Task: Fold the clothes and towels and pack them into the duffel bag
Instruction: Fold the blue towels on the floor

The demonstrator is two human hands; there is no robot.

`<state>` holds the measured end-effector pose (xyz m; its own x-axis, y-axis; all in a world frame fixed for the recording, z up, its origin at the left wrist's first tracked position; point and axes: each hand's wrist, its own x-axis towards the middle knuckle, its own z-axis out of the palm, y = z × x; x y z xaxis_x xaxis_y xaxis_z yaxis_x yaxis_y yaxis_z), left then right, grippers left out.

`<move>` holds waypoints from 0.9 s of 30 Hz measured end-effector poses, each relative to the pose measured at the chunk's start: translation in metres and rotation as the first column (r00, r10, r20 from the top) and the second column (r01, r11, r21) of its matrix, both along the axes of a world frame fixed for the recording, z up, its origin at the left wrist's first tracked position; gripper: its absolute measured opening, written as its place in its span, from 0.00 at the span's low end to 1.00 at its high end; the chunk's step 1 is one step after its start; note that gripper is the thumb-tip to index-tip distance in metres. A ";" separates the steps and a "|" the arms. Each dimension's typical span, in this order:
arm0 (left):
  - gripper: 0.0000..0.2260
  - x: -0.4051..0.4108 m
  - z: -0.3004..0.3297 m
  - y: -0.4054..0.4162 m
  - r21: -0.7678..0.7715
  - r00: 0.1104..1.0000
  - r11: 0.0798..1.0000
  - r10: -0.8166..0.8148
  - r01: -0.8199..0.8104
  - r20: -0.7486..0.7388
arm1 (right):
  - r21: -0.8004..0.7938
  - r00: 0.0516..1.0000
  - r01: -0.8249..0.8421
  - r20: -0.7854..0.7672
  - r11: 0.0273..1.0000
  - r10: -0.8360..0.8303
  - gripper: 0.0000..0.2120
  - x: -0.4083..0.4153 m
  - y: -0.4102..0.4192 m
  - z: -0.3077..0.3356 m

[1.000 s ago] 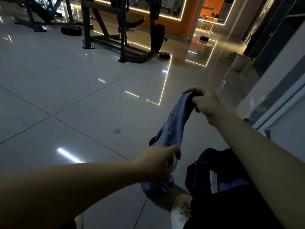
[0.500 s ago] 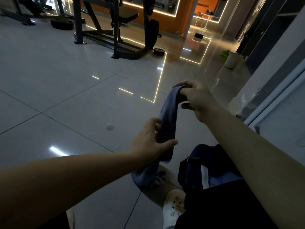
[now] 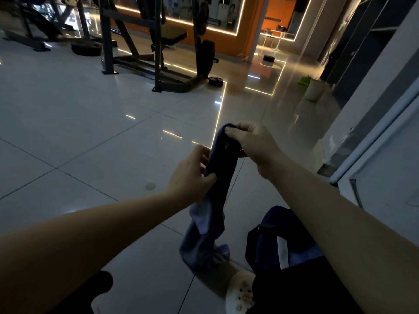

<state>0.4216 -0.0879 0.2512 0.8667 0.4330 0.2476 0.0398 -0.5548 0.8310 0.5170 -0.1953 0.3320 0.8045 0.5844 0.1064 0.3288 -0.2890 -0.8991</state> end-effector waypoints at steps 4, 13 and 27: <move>0.11 0.001 -0.002 0.023 0.116 0.998 0.992 0.060 -0.056 -0.033 | 0.038 1.000 -0.020 0.017 0.999 0.020 0.08 0.003 0.002 0.000; 0.07 -0.012 0.008 0.100 0.218 0.948 0.975 0.030 0.043 -0.318 | 0.291 0.973 0.224 -0.117 0.930 -0.198 0.11 0.030 -0.016 0.007; 0.06 -0.068 0.087 0.132 -0.494 0.997 0.869 0.002 0.038 0.079 | 0.032 0.912 0.300 0.284 0.954 -0.296 0.09 0.059 -0.044 -0.011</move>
